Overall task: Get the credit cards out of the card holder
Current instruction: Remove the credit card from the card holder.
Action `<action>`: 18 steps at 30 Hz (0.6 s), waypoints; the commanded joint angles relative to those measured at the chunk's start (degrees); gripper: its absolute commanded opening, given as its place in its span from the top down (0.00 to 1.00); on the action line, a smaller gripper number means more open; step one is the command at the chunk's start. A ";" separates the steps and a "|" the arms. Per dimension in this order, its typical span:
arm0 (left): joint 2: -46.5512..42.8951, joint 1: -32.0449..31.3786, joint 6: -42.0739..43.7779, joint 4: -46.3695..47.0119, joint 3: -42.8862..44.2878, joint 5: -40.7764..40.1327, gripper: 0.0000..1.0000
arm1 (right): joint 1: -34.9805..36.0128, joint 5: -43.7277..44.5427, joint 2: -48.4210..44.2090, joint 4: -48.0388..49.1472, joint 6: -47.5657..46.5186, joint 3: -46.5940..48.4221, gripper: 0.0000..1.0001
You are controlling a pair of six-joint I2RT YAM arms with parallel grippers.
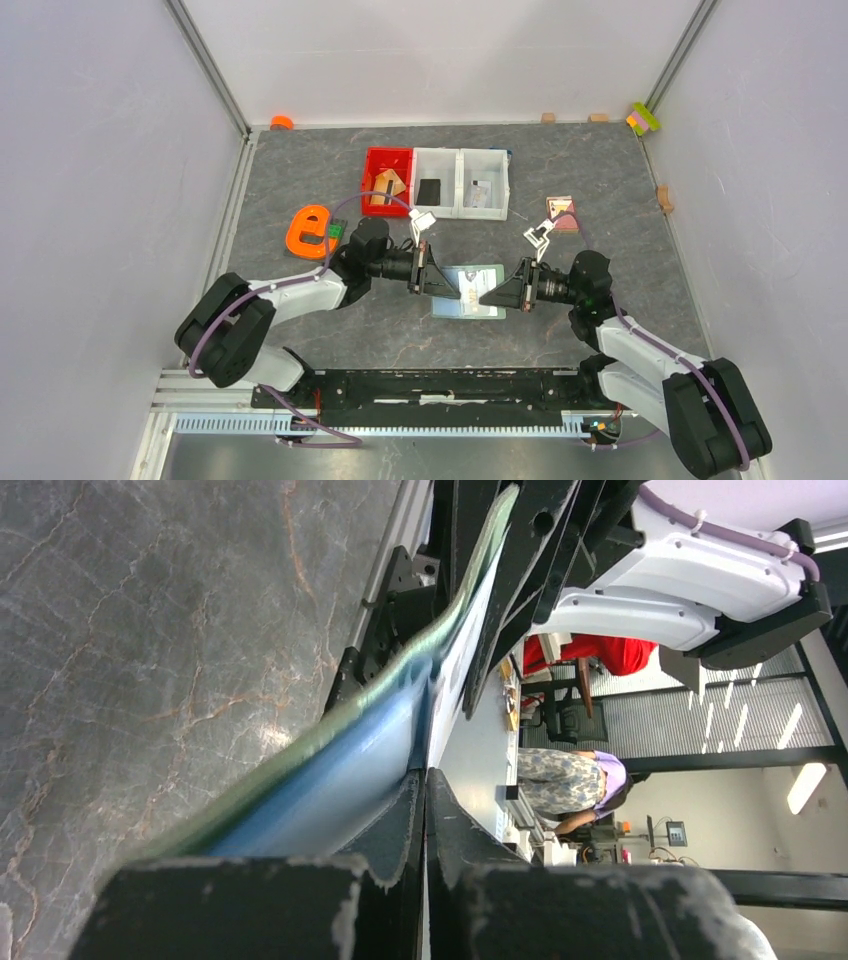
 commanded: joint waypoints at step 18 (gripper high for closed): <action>0.02 -2.34 4.02 -3.69 4.14 -2.47 0.49 | -2.21 -1.90 -1.47 4.26 2.89 0.23 1.00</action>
